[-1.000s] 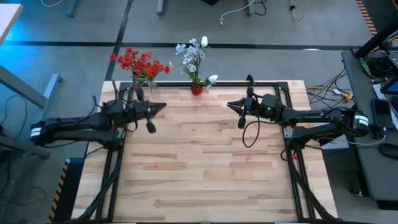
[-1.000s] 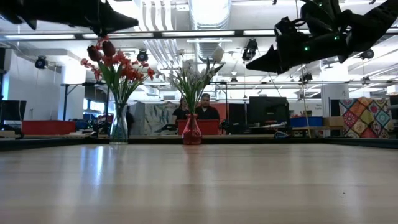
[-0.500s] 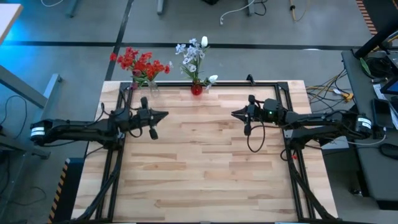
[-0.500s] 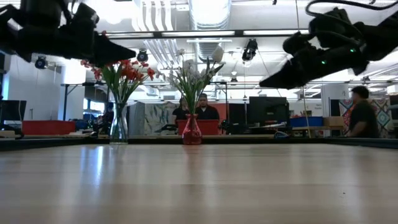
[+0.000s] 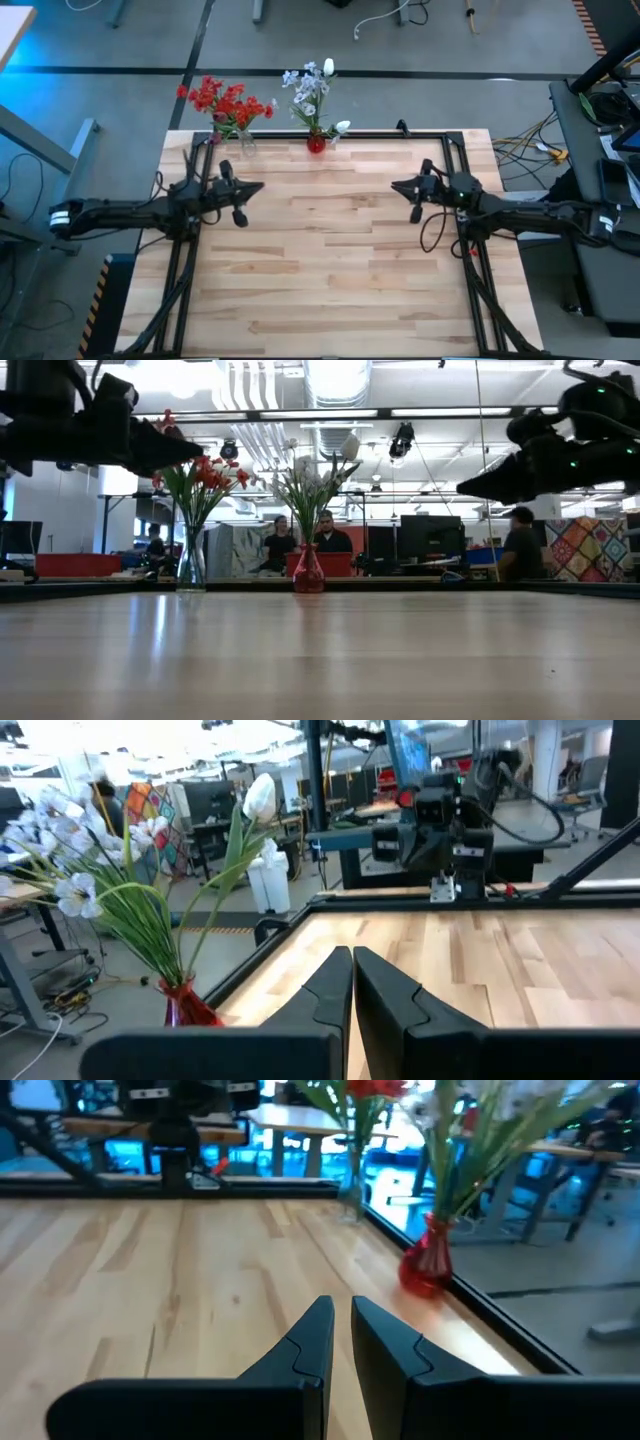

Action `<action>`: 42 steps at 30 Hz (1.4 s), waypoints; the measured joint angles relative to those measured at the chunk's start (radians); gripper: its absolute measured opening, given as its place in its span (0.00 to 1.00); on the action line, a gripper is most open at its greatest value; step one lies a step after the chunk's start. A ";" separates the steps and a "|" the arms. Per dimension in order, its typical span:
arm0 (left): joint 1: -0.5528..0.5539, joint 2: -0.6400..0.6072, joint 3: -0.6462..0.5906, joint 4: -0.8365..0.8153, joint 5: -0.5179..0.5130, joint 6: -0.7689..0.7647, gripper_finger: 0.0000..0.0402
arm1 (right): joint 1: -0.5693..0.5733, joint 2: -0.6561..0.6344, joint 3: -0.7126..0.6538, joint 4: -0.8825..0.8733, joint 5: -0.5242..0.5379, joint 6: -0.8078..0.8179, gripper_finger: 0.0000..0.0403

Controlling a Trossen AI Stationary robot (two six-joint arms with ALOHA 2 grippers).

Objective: Sort flowers into vase by color
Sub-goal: Return to Home Position

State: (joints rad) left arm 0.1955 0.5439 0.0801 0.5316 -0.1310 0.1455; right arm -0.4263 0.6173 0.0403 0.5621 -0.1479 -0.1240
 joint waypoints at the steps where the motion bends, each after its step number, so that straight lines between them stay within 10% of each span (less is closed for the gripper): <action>1: 0.001 -0.019 -0.010 0.000 0.000 0.000 0.00 | 0.000 -0.030 -0.020 -0.002 0.007 0.008 0.08; 20: 0.001 -0.541 -0.069 -0.480 -0.062 -0.047 0.00 | 0.000 -0.522 -0.029 -0.504 0.070 0.035 0.02; 42: 0.001 -0.525 -0.061 -0.506 -0.095 -0.103 0.00 | 0.003 -0.616 -0.029 -0.541 0.099 0.047 0.02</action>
State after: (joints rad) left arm 0.1963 0.0191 0.0193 0.0257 -0.2264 0.0427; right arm -0.4236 0.0010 0.0109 0.0210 -0.0491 -0.0768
